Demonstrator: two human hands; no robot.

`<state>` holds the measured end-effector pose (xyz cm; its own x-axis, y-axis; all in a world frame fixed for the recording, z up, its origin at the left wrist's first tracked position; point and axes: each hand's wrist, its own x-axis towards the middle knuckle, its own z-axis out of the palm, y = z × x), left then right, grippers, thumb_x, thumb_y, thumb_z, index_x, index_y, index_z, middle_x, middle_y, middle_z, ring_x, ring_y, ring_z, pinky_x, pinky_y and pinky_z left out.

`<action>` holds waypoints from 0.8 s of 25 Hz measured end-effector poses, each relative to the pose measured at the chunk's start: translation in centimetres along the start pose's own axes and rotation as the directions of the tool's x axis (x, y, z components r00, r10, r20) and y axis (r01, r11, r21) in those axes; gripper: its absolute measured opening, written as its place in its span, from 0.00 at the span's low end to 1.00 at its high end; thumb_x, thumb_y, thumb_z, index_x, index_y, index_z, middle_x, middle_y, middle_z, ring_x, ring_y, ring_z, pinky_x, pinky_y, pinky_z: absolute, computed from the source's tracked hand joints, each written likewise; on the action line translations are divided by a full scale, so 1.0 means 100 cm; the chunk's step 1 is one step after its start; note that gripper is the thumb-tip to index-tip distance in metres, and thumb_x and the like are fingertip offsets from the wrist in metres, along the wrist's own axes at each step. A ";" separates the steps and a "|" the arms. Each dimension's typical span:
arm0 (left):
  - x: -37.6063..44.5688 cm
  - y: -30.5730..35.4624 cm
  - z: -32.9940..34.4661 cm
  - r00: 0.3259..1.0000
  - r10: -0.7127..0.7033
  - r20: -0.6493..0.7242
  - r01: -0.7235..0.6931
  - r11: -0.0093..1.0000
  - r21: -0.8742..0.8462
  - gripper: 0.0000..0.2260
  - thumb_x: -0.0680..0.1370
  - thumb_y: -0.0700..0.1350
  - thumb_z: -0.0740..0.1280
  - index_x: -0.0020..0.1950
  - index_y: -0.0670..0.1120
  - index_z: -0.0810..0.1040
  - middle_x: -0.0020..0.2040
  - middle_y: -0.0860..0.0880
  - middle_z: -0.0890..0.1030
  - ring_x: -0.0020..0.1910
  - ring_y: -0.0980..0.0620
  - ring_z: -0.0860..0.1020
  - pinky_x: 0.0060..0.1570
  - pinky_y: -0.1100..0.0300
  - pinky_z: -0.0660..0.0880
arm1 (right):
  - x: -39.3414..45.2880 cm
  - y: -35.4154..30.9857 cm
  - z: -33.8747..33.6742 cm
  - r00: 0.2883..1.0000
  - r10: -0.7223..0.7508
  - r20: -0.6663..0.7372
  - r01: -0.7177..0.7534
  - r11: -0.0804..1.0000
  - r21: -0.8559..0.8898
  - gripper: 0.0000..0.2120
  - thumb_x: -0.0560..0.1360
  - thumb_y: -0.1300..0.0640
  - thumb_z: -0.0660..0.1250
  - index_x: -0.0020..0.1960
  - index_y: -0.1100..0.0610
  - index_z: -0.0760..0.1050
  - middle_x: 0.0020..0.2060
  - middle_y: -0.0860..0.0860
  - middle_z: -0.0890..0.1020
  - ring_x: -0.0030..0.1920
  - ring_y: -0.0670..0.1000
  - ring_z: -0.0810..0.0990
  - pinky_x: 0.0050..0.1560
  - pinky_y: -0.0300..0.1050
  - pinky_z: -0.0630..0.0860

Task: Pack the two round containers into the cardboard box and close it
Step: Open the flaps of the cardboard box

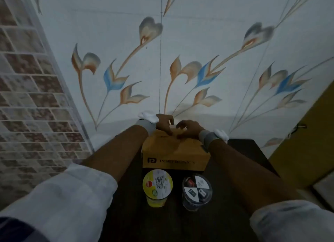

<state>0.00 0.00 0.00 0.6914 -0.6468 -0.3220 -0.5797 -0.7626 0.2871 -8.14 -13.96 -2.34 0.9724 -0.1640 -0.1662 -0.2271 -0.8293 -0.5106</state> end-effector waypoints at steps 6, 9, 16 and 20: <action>-0.001 0.004 0.017 0.988 0.077 0.135 -0.111 0.958 0.264 0.10 0.73 0.42 0.69 0.53 0.47 0.74 0.50 0.45 0.76 0.46 0.45 0.75 0.47 0.55 0.72 | -0.009 0.006 0.013 0.984 -0.056 0.167 0.123 0.897 -0.425 0.26 0.69 0.58 0.72 0.65 0.54 0.69 0.60 0.58 0.77 0.59 0.62 0.76 0.53 0.53 0.76; 0.000 0.004 0.008 0.962 0.091 0.256 -0.127 0.984 0.128 0.07 0.72 0.44 0.71 0.41 0.49 0.73 0.37 0.51 0.73 0.35 0.52 0.71 0.39 0.57 0.70 | -0.017 0.008 0.013 0.971 -0.237 0.017 0.216 0.853 -0.475 0.11 0.71 0.64 0.63 0.53 0.56 0.74 0.49 0.58 0.80 0.50 0.62 0.79 0.41 0.50 0.73; -0.001 -0.012 0.028 0.972 -0.028 0.232 0.019 0.999 0.039 0.15 0.76 0.56 0.63 0.49 0.44 0.77 0.42 0.46 0.79 0.38 0.48 0.76 0.41 0.56 0.74 | -0.029 0.022 0.043 0.944 -0.276 0.182 0.321 0.895 -0.311 0.18 0.66 0.73 0.59 0.32 0.51 0.60 0.40 0.53 0.68 0.42 0.56 0.70 0.40 0.47 0.63; -0.006 -0.022 0.045 1.000 -0.020 -0.024 0.024 0.978 0.206 0.18 0.74 0.53 0.66 0.58 0.44 0.77 0.56 0.42 0.81 0.46 0.45 0.77 0.43 0.56 0.72 | -0.029 0.028 0.049 0.927 -0.322 0.190 0.361 0.903 -0.231 0.21 0.63 0.73 0.60 0.31 0.49 0.57 0.38 0.51 0.66 0.41 0.53 0.67 0.41 0.47 0.61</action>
<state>-1.08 2.04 -4.50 0.7130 -0.6311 -0.3056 -0.6391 -0.7642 0.0869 -11.82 -13.17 -7.41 0.9648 0.2166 -0.1494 0.1587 -0.9318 -0.3263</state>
